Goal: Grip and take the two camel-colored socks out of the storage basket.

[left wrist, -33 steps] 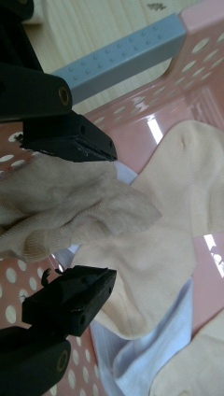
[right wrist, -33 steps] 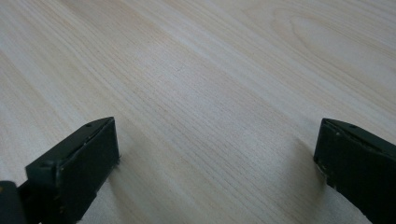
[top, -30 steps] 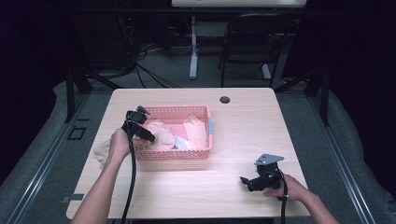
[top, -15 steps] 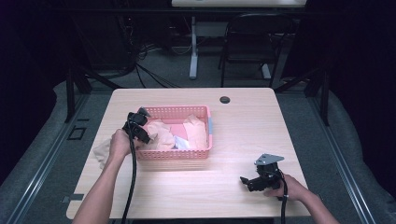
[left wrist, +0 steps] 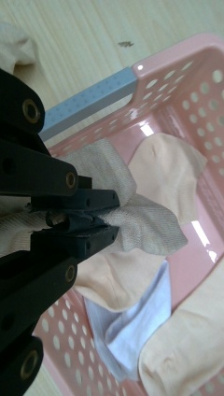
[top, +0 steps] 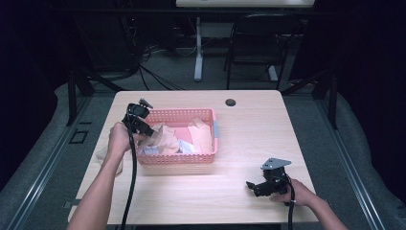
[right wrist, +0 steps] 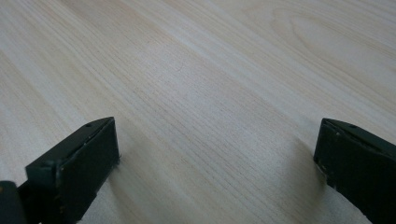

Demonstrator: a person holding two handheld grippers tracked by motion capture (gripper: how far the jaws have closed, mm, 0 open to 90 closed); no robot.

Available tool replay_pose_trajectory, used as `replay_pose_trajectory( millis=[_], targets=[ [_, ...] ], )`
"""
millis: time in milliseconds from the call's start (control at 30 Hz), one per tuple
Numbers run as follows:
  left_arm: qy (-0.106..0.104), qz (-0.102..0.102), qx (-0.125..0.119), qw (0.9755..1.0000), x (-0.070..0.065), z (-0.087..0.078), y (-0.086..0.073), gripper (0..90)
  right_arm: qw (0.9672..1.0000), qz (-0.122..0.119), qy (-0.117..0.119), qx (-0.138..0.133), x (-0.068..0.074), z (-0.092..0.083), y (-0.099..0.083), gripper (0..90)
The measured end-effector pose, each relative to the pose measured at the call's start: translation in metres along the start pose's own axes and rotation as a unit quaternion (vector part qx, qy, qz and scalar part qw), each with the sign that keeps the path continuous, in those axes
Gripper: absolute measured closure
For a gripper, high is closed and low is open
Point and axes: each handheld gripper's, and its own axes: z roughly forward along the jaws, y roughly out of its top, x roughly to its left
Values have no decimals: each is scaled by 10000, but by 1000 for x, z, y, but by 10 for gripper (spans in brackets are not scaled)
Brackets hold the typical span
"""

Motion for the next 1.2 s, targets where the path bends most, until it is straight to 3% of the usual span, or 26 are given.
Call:
replay_pose_trajectory(
  millis=[300, 767, 1200],
  targets=[
    [44, 250, -35, 9997, -4, -24, 16, 826, 10000, -10, 12, 5, 0, 0, 0, 0],
    [-49, 262, -360, 9990, -3, -59, 26, 825, 10000, -10, 23, -6, 0, 0, 0, 0],
    [93, 199, -453, 9987, 11, -93, 23, 830, 10000, -21, 10, 7, 0, 0, 0, 0]
  ],
)
